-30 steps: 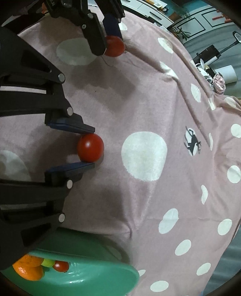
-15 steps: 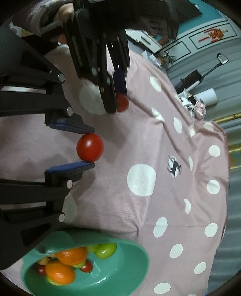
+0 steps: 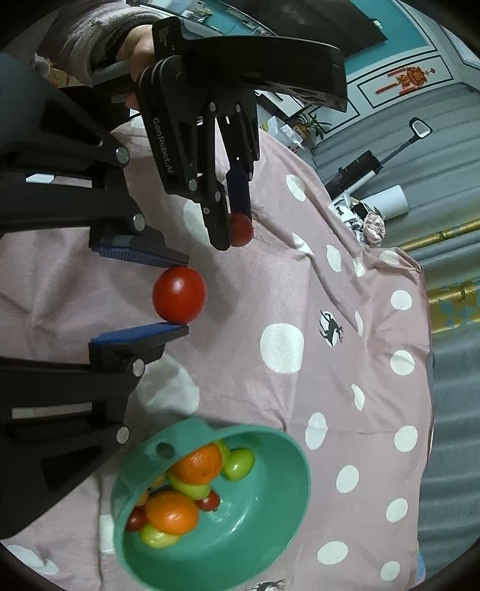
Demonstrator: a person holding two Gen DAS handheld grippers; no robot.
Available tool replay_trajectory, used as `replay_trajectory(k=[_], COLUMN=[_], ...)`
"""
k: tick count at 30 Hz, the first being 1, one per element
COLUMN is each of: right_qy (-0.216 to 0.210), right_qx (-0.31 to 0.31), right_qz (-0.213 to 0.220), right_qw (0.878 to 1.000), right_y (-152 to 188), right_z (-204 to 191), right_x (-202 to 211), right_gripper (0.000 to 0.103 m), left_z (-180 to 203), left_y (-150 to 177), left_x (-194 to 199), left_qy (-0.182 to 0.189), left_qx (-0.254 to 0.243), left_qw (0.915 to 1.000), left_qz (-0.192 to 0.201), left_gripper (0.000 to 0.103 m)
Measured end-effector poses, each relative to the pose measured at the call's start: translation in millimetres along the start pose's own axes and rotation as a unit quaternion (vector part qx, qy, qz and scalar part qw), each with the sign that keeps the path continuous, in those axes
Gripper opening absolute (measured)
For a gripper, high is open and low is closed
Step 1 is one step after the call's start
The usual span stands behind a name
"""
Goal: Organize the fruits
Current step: 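Carry both cherry tomatoes over the green bowl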
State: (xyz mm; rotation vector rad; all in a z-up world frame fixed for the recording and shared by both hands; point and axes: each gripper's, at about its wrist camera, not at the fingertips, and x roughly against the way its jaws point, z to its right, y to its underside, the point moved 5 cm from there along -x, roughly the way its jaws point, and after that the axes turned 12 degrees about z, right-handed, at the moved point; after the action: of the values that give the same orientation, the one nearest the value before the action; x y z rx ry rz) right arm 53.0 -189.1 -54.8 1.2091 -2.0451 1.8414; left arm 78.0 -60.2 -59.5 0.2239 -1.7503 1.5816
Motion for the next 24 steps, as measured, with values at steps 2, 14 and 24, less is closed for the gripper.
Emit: replay_trajectory(k=[2,14,24], right_qy=[0.003,0.028,0.051], right_qx=[-0.003,-0.03,-0.057], right_qz=[0.005,0.045,0.07], right_qw=[1.0,0.998,0.995], right_y=[0,-1,0], right_z=[3,31,61], right_x=[5,36,55], right_gripper=[0.031,0.031,0.031], left_z=[7,46,76], left_y=[0,-11,-28], left_x=[1,-5,-17], left_qy=[0.002,0.013,0.023], left_qx=[-0.007,-0.044,-0.082], left_qw=[1.0,0.9989,0.9964], left_qz=[-0.001,-0.002,0.001], left_gripper=[0.033,0.033,0.033])
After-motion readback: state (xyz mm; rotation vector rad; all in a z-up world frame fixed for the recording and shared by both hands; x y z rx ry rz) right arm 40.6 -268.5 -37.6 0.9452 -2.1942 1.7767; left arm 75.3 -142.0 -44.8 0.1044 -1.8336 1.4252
